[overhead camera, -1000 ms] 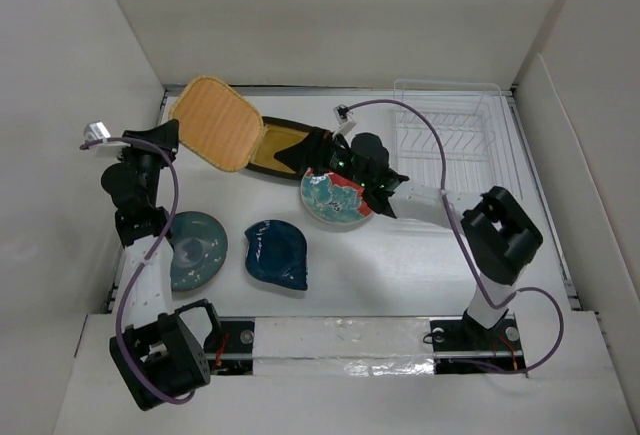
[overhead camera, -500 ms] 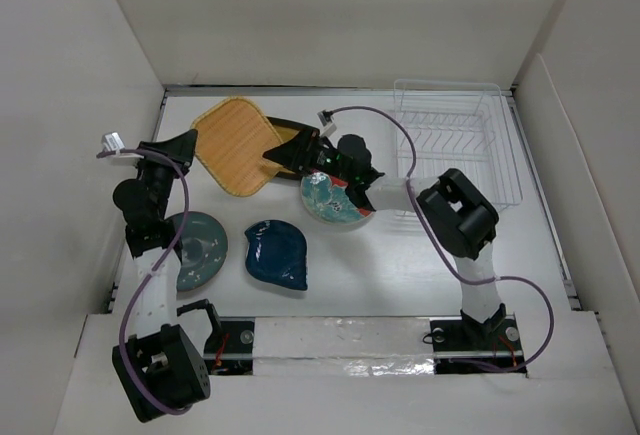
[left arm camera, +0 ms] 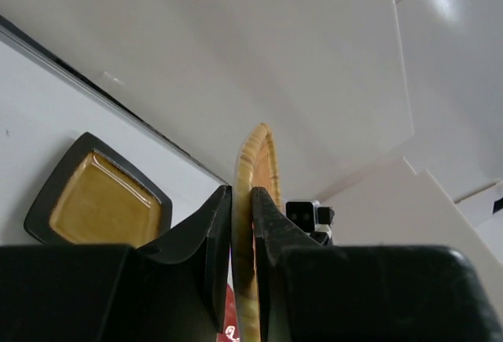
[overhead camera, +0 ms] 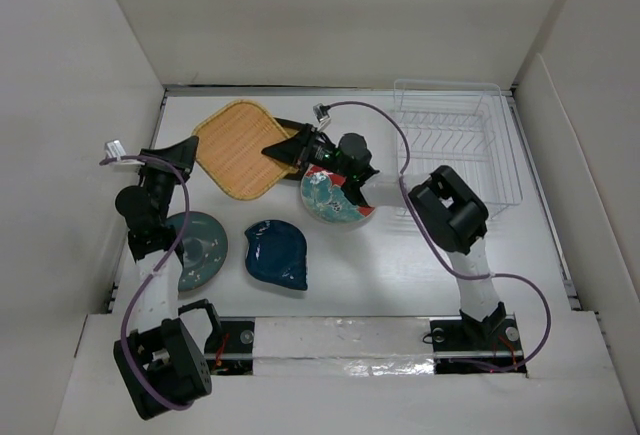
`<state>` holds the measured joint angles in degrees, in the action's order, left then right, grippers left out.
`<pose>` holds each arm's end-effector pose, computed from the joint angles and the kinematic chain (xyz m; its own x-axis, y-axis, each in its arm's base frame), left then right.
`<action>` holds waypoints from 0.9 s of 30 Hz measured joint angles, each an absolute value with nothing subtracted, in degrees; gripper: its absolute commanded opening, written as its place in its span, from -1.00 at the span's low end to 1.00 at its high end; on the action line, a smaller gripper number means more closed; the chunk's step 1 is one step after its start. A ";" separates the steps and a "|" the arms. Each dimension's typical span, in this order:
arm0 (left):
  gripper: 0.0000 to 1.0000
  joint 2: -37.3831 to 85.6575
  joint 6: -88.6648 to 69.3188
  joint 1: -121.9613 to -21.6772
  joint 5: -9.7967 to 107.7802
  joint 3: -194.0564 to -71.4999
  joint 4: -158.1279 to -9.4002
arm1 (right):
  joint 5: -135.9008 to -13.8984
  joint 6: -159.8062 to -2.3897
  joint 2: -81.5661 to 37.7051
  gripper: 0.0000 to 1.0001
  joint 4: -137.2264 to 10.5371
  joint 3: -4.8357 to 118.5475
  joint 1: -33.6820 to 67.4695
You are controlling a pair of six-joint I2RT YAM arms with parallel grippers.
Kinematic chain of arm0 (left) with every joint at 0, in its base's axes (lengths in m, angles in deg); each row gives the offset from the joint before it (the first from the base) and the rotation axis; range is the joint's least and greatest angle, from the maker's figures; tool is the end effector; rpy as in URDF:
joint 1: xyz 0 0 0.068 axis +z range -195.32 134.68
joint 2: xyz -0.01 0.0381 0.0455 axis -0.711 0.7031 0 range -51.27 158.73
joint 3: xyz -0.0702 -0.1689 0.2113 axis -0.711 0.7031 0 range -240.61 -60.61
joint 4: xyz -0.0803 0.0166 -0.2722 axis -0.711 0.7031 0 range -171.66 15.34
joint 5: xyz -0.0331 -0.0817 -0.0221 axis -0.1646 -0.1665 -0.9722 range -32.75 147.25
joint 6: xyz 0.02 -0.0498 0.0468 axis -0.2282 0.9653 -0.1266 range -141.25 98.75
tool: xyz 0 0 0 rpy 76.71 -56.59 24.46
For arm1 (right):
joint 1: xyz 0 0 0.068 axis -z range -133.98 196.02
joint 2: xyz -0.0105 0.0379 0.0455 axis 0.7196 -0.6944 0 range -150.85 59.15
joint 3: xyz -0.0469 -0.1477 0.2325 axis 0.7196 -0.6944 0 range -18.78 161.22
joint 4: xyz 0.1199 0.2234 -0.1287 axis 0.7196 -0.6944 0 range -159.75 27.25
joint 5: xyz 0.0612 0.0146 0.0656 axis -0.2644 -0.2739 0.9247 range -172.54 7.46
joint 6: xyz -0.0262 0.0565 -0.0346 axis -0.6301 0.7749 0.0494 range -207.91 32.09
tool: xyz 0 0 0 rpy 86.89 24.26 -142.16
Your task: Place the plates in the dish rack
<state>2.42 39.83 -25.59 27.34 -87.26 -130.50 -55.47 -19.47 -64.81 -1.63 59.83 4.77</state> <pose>0.2382 0.0543 0.3092 0.0437 -0.7903 -0.6111 0.3753 0.5799 -0.7231 0.3768 0.3660 0.2229 -0.7772 0.4199 -0.4686 -0.5268 -0.0268 0.8496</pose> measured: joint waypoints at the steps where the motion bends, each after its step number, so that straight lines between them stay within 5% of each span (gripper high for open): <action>1: -0.71 2.40 39.67 -25.66 27.30 -87.26 -130.28 | -55.75 -20.28 -64.46 -1.00 -1.71 59.46 4.77; 4: -0.08 2.09 38.32 -25.97 26.31 -87.26 -127.13 | -57.31 -24.36 -61.23 -1.00 -4.40 56.60 4.70; 10: 0.23 -1.14 34.76 -27.39 23.91 -88.75 -120.21 | -61.20 -36.06 -49.29 -1.00 -17.14 51.55 5.14; 18: 0.10 -2.45 33.23 -33.13 20.94 -91.83 -120.27 | -63.32 -43.51 -33.91 -1.00 -25.65 44.71 19.39; 25: -0.19 -1.42 28.00 -49.29 17.44 -92.47 -113.74 | -70.60 -52.82 -22.10 -1.00 -38.30 42.65 38.93; 27: -0.45 -1.60 26.12 -53.72 16.46 -92.77 -111.55 | -74.99 -56.73 -19.37 -1.00 -42.21 42.67 43.04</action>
